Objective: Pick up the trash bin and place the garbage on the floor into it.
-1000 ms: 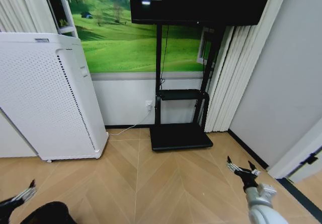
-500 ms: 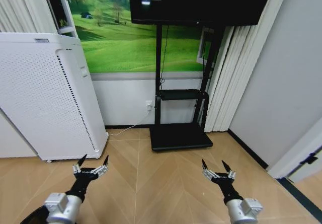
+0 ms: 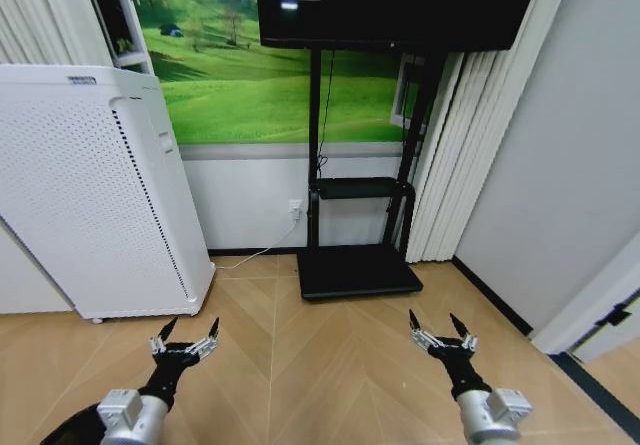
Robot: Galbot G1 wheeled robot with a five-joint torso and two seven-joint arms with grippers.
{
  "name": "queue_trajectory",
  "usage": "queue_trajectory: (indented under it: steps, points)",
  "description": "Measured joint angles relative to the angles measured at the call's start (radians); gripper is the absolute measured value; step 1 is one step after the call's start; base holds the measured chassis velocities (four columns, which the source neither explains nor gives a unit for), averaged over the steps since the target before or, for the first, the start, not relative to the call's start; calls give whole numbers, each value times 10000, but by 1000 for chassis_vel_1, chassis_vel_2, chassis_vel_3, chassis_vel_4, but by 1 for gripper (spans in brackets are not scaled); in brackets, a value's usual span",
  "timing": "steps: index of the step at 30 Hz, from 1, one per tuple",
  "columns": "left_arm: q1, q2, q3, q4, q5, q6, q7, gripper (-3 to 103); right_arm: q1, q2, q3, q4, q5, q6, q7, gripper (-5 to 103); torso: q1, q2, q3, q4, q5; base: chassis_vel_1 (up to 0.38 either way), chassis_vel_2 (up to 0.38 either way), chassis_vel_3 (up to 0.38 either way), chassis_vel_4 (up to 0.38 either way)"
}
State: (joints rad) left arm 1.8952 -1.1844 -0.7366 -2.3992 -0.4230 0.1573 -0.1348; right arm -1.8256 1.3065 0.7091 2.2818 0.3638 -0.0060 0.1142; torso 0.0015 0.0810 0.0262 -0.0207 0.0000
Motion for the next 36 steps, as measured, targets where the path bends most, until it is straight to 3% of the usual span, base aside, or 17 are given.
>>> queue_trajectory:
  steps: [36]
  points:
    - [6,1,-41,21,-40,10,-10,100,11,-5,14,-33,7,-9,8,100,338,1445,1105,1,0,0,0,0,0]
